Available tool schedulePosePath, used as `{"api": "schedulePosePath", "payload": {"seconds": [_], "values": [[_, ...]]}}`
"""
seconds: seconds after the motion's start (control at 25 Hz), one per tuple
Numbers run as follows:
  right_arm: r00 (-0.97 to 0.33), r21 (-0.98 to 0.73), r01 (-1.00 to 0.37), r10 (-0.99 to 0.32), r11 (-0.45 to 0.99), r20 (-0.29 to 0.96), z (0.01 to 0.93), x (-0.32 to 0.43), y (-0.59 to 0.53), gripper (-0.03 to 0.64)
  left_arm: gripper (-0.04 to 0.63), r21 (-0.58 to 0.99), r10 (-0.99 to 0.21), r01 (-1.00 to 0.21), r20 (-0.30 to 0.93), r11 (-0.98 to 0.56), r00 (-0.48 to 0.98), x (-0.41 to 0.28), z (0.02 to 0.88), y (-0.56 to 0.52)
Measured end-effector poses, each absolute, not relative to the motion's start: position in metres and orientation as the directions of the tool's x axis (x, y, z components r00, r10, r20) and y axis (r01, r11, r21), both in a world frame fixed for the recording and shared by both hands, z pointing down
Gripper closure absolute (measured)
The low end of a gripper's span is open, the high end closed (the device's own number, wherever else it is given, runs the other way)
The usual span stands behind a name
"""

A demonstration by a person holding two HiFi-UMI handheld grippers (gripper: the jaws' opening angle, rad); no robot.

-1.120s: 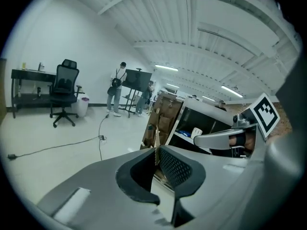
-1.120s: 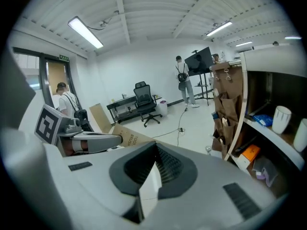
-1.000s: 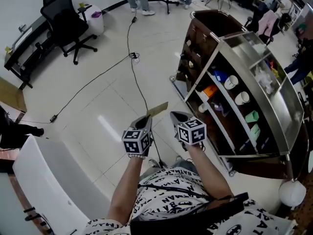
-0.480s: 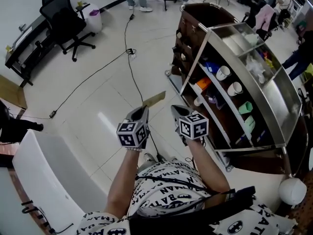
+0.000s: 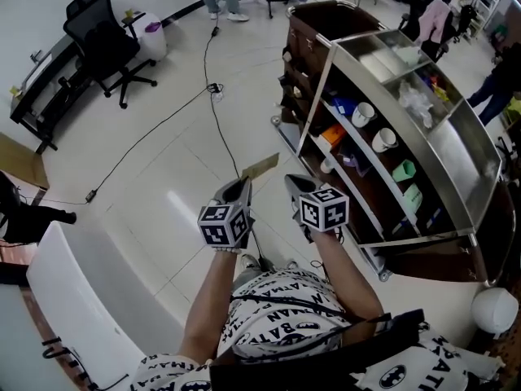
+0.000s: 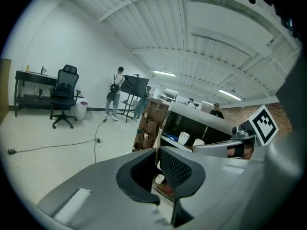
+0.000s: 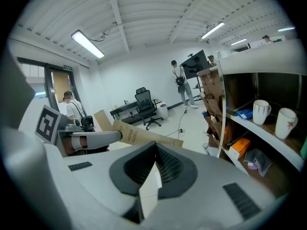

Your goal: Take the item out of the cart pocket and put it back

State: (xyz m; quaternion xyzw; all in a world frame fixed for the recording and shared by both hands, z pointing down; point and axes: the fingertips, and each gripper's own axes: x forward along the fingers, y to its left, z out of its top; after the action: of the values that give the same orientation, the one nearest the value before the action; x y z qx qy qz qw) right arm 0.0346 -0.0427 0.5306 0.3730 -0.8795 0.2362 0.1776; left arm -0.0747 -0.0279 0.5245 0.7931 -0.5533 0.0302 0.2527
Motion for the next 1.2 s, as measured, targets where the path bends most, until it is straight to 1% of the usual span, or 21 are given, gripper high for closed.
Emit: {"api": "schedulePosePath", "payload": {"seconds": [0.72, 1.2], "values": [[-0.637, -0.288, -0.763, -0.600, 0.578, 0.484, 0.530, 0.039, -0.045, 0.617, 0.575, 0.406, -0.861, -0.877, 0.315, -0.257, 0.398, -0.083, 0.526, -0.033], [-0.626, -0.295, -0.774, -0.607, 0.560, 0.490, 0.537, 0.004, -0.044, 0.617, 0.575, 0.430, -0.851, -0.868, 0.332, -0.248, 0.407, -0.122, 0.543, -0.034]]}}
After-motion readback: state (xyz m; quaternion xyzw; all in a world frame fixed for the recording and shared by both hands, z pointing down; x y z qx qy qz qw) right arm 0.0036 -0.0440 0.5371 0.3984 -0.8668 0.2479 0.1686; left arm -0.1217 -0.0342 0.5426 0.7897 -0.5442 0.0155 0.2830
